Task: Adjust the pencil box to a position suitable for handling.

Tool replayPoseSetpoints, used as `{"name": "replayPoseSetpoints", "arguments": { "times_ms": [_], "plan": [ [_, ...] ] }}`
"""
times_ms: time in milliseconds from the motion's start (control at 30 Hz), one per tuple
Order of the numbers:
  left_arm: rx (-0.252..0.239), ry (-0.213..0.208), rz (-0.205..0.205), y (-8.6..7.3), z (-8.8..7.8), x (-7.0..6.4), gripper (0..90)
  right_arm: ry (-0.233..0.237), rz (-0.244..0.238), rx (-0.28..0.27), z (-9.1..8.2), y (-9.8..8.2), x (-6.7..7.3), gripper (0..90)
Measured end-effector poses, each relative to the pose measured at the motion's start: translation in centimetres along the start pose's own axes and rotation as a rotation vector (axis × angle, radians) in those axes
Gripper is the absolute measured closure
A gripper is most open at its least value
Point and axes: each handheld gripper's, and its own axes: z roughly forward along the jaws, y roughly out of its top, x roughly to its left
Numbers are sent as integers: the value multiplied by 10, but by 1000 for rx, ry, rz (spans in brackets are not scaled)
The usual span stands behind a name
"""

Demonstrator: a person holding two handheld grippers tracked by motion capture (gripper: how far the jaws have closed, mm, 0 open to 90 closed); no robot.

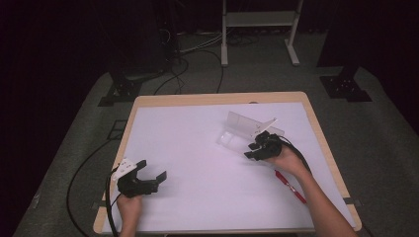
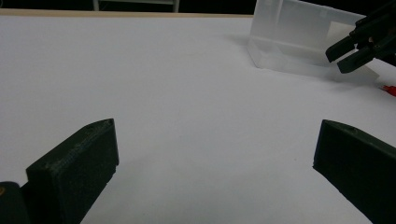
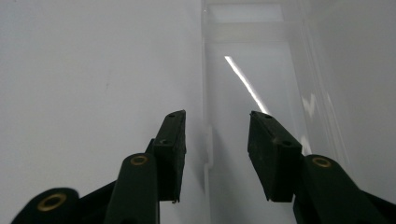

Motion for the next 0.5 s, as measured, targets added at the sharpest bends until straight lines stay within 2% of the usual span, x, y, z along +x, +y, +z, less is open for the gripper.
{"name": "replayPoseSetpoints", "arguments": {
  "times_ms": [267, 500],
  "plan": [
    [0, -1, -2, 0, 0, 0, 0, -5, -7, 36, 8, -1, 1, 669],
    [-2, 0, -5, 0, 0, 0, 0, 6, -11, 40, 11, -1, 1, 764]
  ]
}}
